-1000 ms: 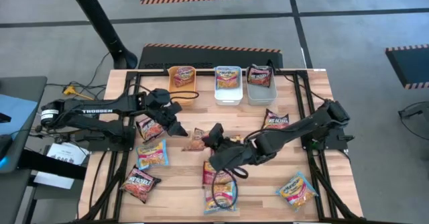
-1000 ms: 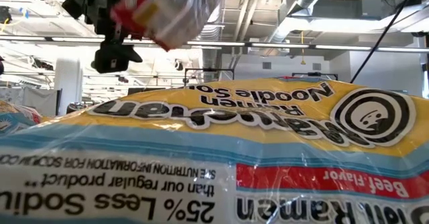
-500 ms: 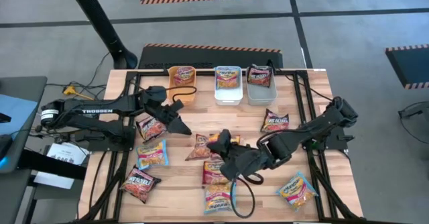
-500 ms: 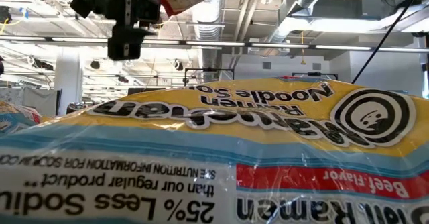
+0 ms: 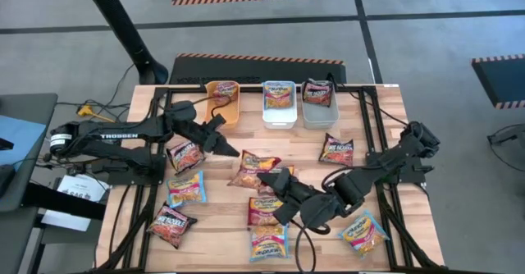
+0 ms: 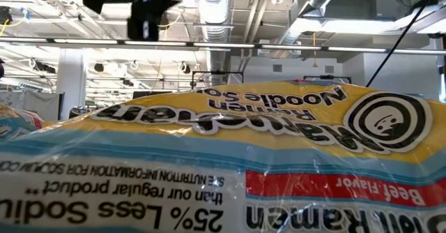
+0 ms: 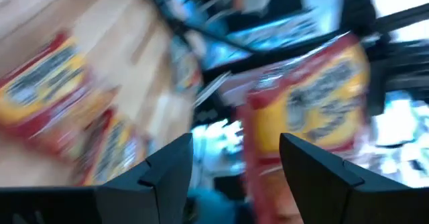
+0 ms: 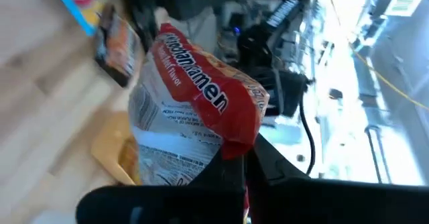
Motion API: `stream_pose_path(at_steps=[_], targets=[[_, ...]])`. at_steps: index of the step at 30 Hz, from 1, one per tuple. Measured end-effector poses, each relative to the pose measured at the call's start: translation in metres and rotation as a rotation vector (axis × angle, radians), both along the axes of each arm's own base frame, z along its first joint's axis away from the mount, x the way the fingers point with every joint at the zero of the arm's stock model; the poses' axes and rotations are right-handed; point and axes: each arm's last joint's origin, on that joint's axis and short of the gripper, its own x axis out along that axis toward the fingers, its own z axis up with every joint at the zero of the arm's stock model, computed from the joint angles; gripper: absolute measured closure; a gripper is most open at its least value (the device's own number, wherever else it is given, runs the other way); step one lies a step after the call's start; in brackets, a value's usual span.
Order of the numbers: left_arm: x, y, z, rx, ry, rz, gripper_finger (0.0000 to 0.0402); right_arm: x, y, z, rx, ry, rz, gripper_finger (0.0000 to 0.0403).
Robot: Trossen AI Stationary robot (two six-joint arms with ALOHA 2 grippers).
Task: Sort Maruchan noodles
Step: Put the red noodle pack into the yellow bin
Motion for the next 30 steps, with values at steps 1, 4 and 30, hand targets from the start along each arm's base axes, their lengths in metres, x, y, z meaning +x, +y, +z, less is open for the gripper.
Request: stream_pose_path(at_steps=[1,4,30], targets=[[0.0,0.0,0.004,-0.007,-0.037,0.001,0.0191,0.0,0.0,0.002,-0.016,-0.008,-0.018,0.0398],[0.0,0.0,0.014,-0.016,-0.133,0.005,0.0191,0.001,-0.001,0.006,-0.046,-0.032,-0.063,0.0398],[-0.004,0.004,0.034,-0.076,-0.321,0.108,0.0191,0.005,-0.018,0.039,-0.26,-0.067,-0.167,0.0398]])
